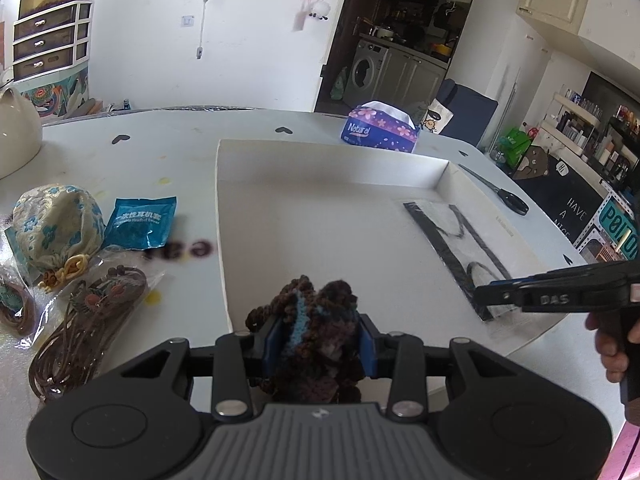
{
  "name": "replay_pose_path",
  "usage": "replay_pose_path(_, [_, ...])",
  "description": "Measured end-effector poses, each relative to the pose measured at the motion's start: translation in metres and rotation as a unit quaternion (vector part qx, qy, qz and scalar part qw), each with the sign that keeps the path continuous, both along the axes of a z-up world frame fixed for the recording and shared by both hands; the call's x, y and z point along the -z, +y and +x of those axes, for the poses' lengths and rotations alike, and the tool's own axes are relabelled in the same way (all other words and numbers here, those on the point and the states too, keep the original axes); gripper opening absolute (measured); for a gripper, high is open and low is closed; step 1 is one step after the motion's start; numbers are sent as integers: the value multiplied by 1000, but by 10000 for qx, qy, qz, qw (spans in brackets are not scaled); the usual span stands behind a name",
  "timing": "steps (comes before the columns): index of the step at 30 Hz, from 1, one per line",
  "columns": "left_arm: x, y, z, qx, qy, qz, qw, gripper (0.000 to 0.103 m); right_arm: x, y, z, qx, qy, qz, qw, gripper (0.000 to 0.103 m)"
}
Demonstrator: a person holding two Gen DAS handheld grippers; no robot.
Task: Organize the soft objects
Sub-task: 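Lower the mask into the tray and open right tool while left tool carries crochet, then lower the crocheted item into the tray and open the left tool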
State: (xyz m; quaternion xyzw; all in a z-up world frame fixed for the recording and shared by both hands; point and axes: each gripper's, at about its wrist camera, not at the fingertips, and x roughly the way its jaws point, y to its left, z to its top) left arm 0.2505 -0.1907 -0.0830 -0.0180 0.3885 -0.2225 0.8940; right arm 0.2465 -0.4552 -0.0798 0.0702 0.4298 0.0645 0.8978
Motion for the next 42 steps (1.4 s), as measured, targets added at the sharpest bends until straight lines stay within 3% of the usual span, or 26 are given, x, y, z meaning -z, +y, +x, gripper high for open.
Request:
replay_pose_path(5, [-2,-1,-3,-23,-8,57,10000,44,-14,0,-18,12,-242,30,9997,31])
replay_pose_path(8, [-4,0,-5,-65,-26,74,9999,61,-22,1,-27,27,-375,101,9992,34])
replay_pose_path(17, [-20,5,-20,-46,-140,-21,9999,81,-38,3,-47,144,-640,182,9977,43])
replay_pose_path(20, [-27,5,-27,7,-184,-67,9998,89,-42,3,-53,215,-712,179,9971,53])
replay_pose_path(22, [-33,5,-33,63,-276,-88,9996,89,-45,3,-58,287,-774,110,9965,67])
replay_pose_path(26, [-42,3,-43,132,-417,-96,9990,97,-52,4,-68,393,-885,3,9953,74])
replay_pose_path(30, [-50,3,-52,170,-531,-125,9984,101,-63,3,-82,614,-1083,-131,9921,90])
replay_pose_path(34, [-57,6,-61,191,-618,-178,9977,103,-72,5,-98,720,-1228,-259,9895,99])
replay_pose_path(42, [-64,14,-73,136,-700,-272,9971,103,-79,19,-125,829,-1452,-498,9847,103])
